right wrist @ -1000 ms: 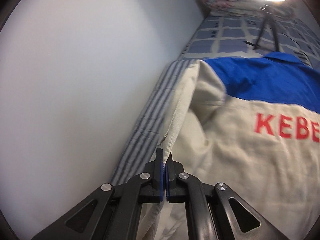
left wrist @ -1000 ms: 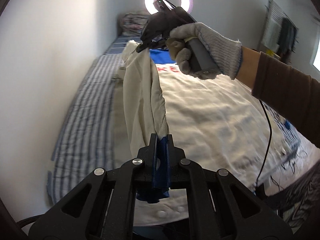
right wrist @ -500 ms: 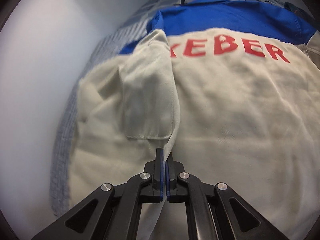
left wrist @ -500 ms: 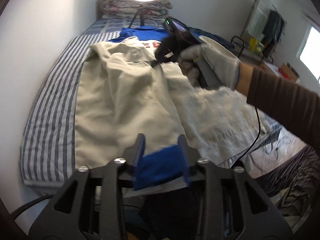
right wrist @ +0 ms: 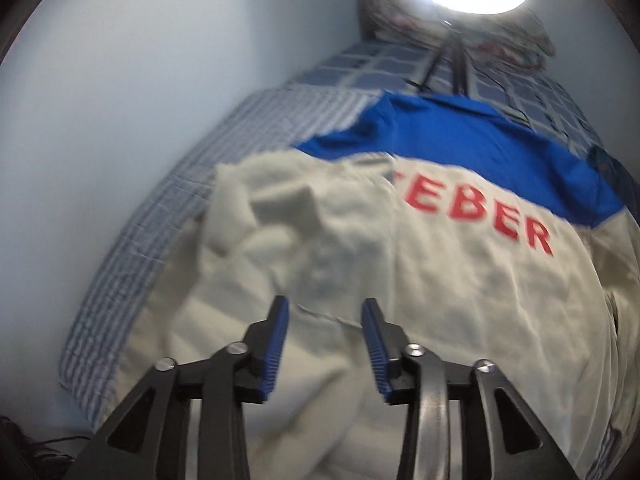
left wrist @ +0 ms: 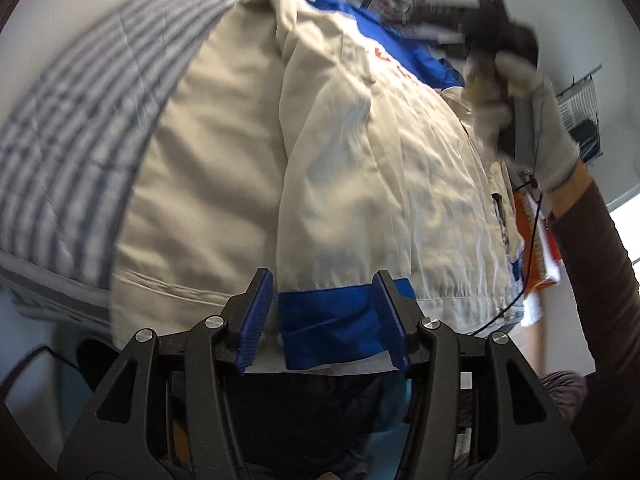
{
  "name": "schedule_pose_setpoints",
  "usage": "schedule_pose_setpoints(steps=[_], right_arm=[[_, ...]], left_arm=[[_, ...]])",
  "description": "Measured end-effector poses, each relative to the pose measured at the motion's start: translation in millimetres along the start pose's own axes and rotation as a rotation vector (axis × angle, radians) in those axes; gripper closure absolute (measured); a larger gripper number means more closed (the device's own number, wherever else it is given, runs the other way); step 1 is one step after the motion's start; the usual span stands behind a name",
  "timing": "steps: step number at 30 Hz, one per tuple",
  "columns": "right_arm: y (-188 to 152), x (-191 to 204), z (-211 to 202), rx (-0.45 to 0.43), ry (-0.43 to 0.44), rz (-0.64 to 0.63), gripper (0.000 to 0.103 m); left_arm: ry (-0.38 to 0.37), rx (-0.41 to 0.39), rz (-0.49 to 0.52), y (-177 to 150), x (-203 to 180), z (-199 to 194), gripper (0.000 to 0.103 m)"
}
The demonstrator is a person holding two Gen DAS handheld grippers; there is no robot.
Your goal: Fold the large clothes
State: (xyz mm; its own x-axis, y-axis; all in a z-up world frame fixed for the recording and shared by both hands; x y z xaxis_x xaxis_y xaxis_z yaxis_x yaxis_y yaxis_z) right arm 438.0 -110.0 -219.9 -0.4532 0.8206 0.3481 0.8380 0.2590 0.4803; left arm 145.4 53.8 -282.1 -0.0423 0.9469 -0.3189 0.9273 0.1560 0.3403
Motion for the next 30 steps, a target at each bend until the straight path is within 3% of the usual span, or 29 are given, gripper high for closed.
schedule_pose_setpoints(steps=[6, 9, 12, 17, 19, 21, 24, 26, 30], right_arm=[[37, 30, 44, 0.030, -0.008, -0.066, 0.053], [54, 40, 71, 0.049, -0.020, -0.081, 0.053], [63, 45, 92, 0.072, -0.028, -0.089, 0.053], [73, 53, 126, 0.115, -0.074, -0.131, 0.055], [74, 53, 136, 0.138, -0.105, -0.153, 0.061], [73, 50, 146, 0.169, -0.136, -0.159, 0.082], [73, 50, 148, 0.169, -0.155, -0.152, 0.098], [80, 51, 142, 0.147, -0.142, -0.126, 0.100], [102, 56, 133, 0.077, -0.067, -0.027, 0.101]], left_arm=[[0.032, 0.024, 0.042, -8, -5, 15, 0.053], [0.021, 0.038, 0.034, -8, -3, 21, 0.066], [0.019, 0.043, 0.043, -8, -2, 23, 0.087], [0.021, 0.018, 0.062, -7, -4, 20, 0.097], [0.025, -0.003, 0.074, -7, -5, 15, 0.099], [0.037, -0.030, 0.091, -7, -6, 7, 0.099], [0.060, -0.064, 0.110, -8, -4, -6, 0.100], [0.077, -0.073, 0.118, -11, 2, -15, 0.100], [0.189, -0.154, 0.138, -5, 20, -36, 0.100]])
Point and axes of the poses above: each gripper's, at about its wrist camera, not at the fingertips, and z roughly the way its jaws point, x to its left, y to its top, the point moved 8 cm from there along z, roughly the way its jaws point, and after that the axes turned 15 degrees about y, right-handed, at the moved point
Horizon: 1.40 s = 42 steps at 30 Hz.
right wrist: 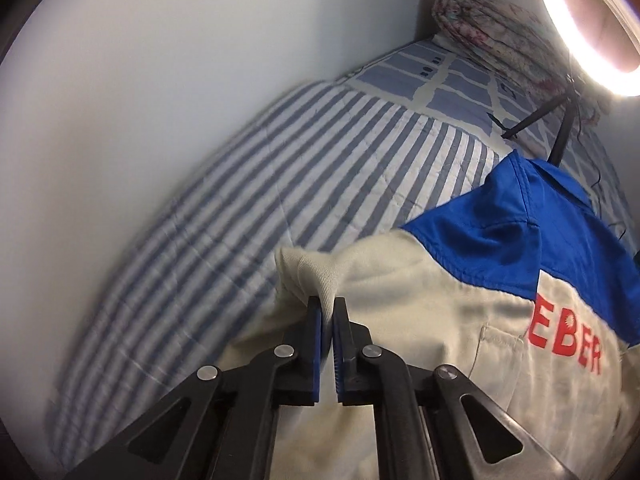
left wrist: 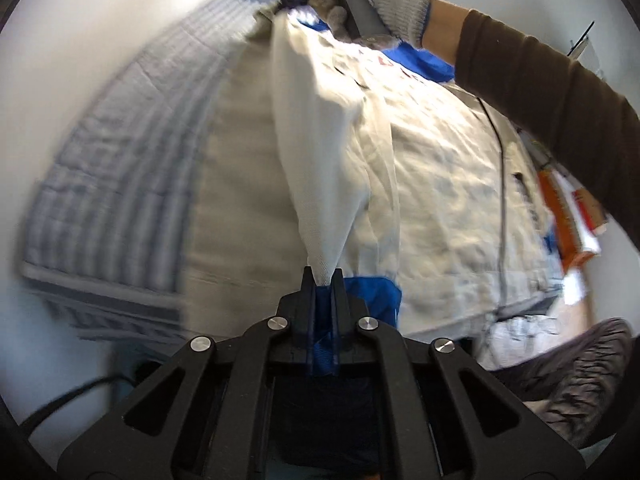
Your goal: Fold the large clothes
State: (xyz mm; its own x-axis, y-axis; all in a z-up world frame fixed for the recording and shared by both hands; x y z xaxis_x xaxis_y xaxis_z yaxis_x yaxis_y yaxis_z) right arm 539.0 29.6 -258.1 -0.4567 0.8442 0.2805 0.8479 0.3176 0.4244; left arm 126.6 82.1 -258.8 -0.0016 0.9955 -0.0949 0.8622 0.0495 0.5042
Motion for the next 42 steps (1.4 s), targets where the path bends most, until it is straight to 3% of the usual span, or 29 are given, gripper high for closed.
schedule_pose_setpoints(steps=[8, 10, 11, 12, 14, 17, 19, 26, 28, 29, 31, 35, 38, 42], right_arm=[[4, 19, 41, 0.007, 0.033, 0.018, 0.100], [3, 21, 48, 0.010, 0.068, 0.028, 0.091], [4, 21, 47, 0.003, 0.092, 0.036, 0.079], [4, 22, 41, -0.016, 0.133, 0.043, 0.071], [7, 19, 15, -0.095, 0.189, 0.035, 0.072], [6, -14, -23, -0.194, 0.083, 0.042, 0.074], [1, -35, -34, -0.206, 0.064, 0.057, 0.077], [-24, -95, -8, -0.148, 0.009, 0.157, 0.078], [-28, -104, 4, -0.120, -0.025, 0.153, 0.078], [-30, -109, 12, -0.092, -0.073, 0.132, 0.083], [-38, -114, 25, -0.051, -0.134, 0.081, 0.082], [-40, -102, 17, -0.050, -0.197, 0.040, 0.081], [-42, -66, -10, -0.117, -0.123, -0.028, 0.081], [-69, -8, -18, -0.081, 0.014, -0.122, 0.081]], left_arm=[[0.057, 0.026, -0.028, -4, 22, 10, 0.099], [0.059, 0.043, -0.021, -7, 22, 14, 0.097], [0.064, 0.044, -0.026, -7, 24, 14, 0.093], [0.071, 0.044, -0.030, -6, 25, 13, 0.082], [0.061, 0.022, -0.043, -3, 26, 5, 0.075], [0.055, -0.035, -0.069, 5, 30, -10, 0.075], [0.053, -0.058, -0.092, 11, 35, -14, 0.075], [0.037, 0.005, -0.175, 17, 43, 7, 0.073], [0.024, 0.022, -0.195, 19, 46, 13, 0.057], [0.009, 0.037, -0.212, 19, 48, 17, 0.056], [-0.015, 0.072, -0.242, 18, 50, 28, 0.056], [-0.005, 0.122, -0.256, 8, 52, 45, 0.056], [0.003, 0.124, -0.253, 3, 54, 50, 0.056], [0.001, 0.127, -0.280, 2, 58, 52, 0.056]])
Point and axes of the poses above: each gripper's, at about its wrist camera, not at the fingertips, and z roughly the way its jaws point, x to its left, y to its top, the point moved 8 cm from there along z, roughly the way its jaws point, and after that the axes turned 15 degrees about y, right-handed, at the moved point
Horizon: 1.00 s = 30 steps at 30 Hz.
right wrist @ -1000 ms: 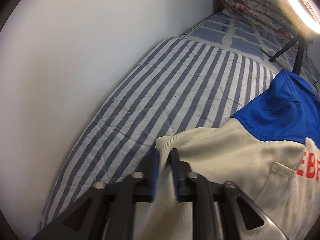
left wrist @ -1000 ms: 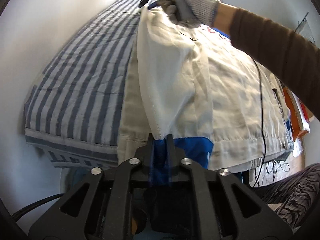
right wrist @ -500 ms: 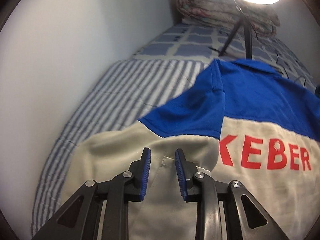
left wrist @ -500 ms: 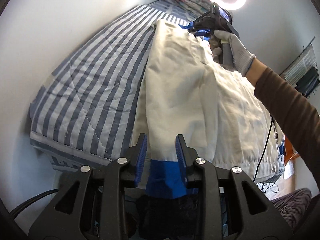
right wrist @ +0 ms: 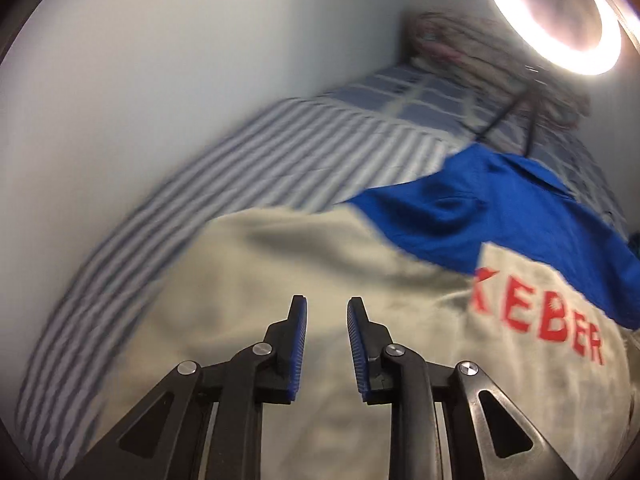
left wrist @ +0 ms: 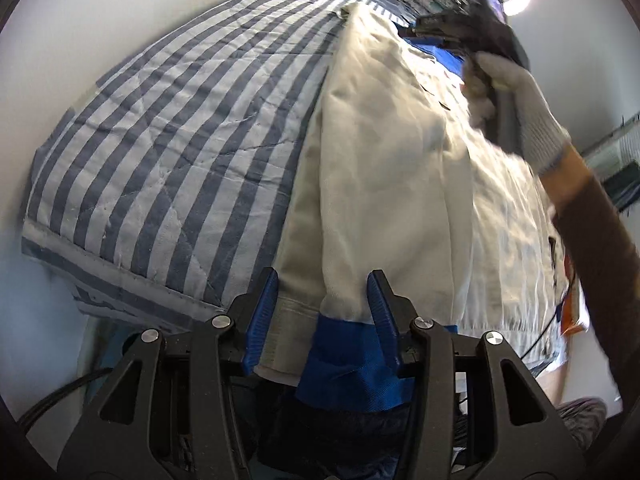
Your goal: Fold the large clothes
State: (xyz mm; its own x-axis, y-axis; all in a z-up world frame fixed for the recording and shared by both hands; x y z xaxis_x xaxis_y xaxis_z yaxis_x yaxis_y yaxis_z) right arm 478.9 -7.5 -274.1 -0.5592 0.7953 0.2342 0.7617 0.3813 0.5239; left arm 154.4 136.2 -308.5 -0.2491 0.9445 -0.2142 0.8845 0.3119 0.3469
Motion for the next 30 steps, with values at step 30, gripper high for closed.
schedule_pose_setpoints(steps=[30], right_arm=[[-187, 94, -53, 0.149, 0.151, 0.022, 0.073]], left_arm=[[-0.037, 0.019, -0.053, -8, 6, -4, 0.085]])
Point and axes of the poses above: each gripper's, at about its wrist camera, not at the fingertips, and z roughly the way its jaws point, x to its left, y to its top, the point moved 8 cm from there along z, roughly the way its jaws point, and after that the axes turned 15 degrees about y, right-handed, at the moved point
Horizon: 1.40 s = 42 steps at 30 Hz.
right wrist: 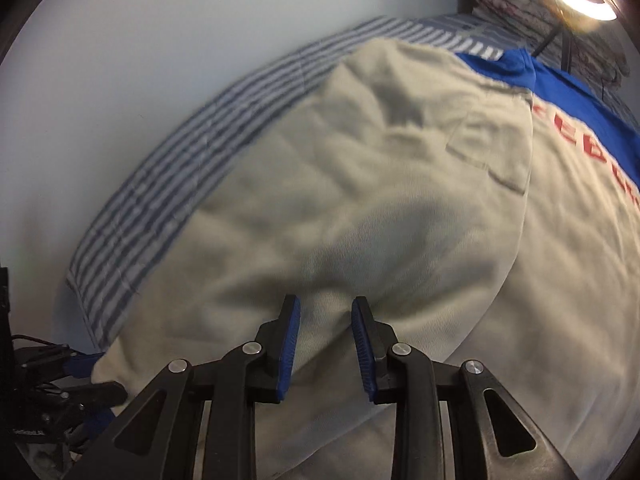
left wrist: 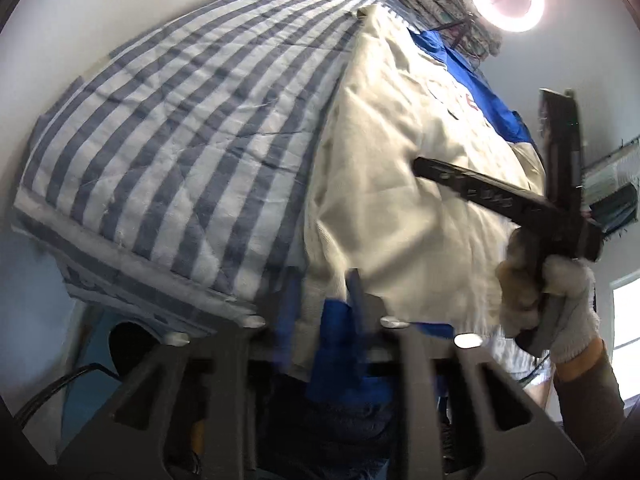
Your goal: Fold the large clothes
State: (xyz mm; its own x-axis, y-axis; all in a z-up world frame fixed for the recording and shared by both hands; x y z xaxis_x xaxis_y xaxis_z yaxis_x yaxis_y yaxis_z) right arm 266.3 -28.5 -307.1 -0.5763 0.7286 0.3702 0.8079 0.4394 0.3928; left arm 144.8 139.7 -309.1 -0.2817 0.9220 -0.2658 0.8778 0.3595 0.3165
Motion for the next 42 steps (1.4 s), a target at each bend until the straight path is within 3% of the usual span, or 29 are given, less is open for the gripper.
schedule_pose_setpoints(steps=[4, 7, 9, 11, 17, 23, 26, 28, 30, 33, 38, 42], right_arm=[[3, 4, -4, 0.016, 0.010, 0.019, 0.067], [16, 9, -17, -0.021, 0.060, 0.065, 0.054], [29, 16, -26, -0.043, 0.056, 0.050, 0.040], [42, 24, -29, -0.045, 0.049, 0.028, 0.035], [78, 43, -5, 0.021, 0.049, 0.038, 0.035], [89, 42, 34, 0.107, -0.089, 0.017, 0.035], [86, 40, 46, 0.144, -0.127, 0.009, 0.041], [83, 38, 51, 0.160, -0.162, -0.008, 0.055], [82, 35, 53, 0.167, -0.186, -0.022, 0.081], [81, 26, 41, 0.128, -0.151, 0.007, 0.098], [81, 5, -6, -0.035, 0.054, 0.162, 0.101], [72, -19, -45, -0.143, 0.150, 0.242, 0.102]], left_arm=[[-0.031, -0.059, 0.023, 1, -12, -23, 0.087], [-0.024, -0.107, 0.066, 3, -22, -35, 0.087], [-0.015, -0.132, 0.096, 2, -30, -41, 0.087], [-0.014, -0.138, 0.109, 2, -36, -42, 0.087], [-0.006, -0.150, 0.130, 2, -50, -41, 0.088], [0.010, -0.157, 0.153, -1, -63, -40, 0.088], [0.014, -0.158, 0.160, 0, -66, -39, 0.088], [0.024, -0.164, 0.172, 1, -70, -39, 0.088], [0.032, -0.173, 0.187, 1, -76, -40, 0.088], [0.038, -0.195, 0.219, 1, -93, -42, 0.088], [0.025, -0.226, 0.271, -3, -125, -51, 0.088], [0.019, -0.259, 0.346, -9, -161, -56, 0.088]])
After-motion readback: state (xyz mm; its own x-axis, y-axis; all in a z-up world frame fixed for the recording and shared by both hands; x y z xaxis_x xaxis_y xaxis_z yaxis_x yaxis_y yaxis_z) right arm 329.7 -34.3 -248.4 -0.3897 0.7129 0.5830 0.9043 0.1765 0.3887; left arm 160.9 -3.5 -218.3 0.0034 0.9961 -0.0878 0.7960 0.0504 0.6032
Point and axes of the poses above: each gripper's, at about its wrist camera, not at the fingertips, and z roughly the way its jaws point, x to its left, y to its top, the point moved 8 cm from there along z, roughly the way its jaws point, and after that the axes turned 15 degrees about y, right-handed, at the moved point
